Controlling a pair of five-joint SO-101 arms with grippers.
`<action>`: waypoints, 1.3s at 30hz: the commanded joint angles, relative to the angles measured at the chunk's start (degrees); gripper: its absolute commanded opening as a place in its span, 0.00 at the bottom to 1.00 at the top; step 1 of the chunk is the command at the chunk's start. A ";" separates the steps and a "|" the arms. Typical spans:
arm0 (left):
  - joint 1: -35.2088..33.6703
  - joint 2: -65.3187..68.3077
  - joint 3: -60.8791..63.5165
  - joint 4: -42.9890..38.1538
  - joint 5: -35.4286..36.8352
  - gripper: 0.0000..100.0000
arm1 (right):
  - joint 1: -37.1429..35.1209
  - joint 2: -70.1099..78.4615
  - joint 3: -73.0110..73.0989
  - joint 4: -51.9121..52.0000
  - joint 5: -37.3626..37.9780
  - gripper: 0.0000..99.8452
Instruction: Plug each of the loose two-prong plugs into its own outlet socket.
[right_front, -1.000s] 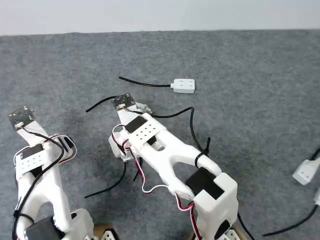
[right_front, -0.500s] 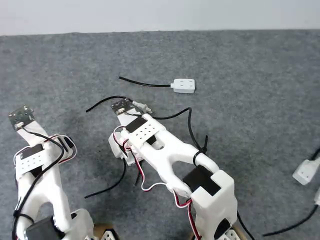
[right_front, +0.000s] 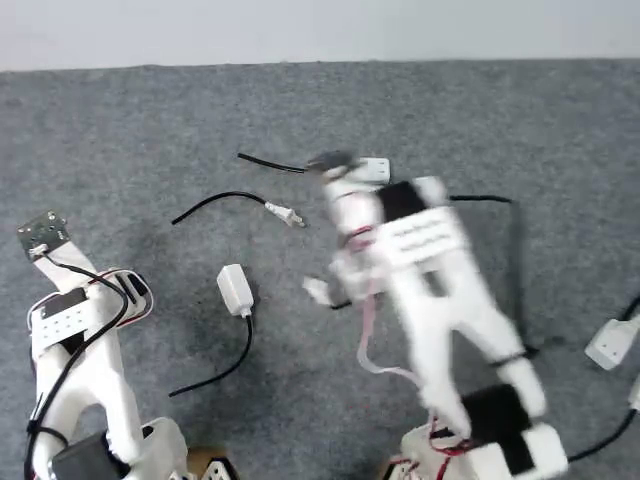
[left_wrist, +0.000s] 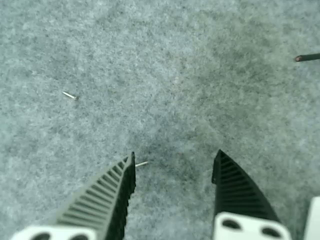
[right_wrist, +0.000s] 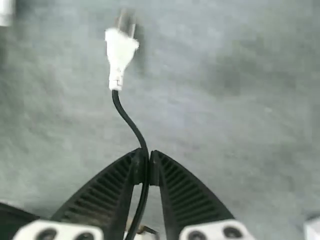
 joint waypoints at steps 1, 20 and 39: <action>0.35 -0.35 -2.86 0.09 -0.53 0.23 | 16.66 -1.45 -0.70 -1.98 10.46 0.01; 0.35 -0.35 -2.77 0.18 -0.53 0.23 | 33.98 43.12 -48.62 2.95 15.12 0.13; 0.35 -0.35 -2.77 0.18 -0.53 0.23 | 26.24 43.91 -51.43 8.40 -26.02 0.01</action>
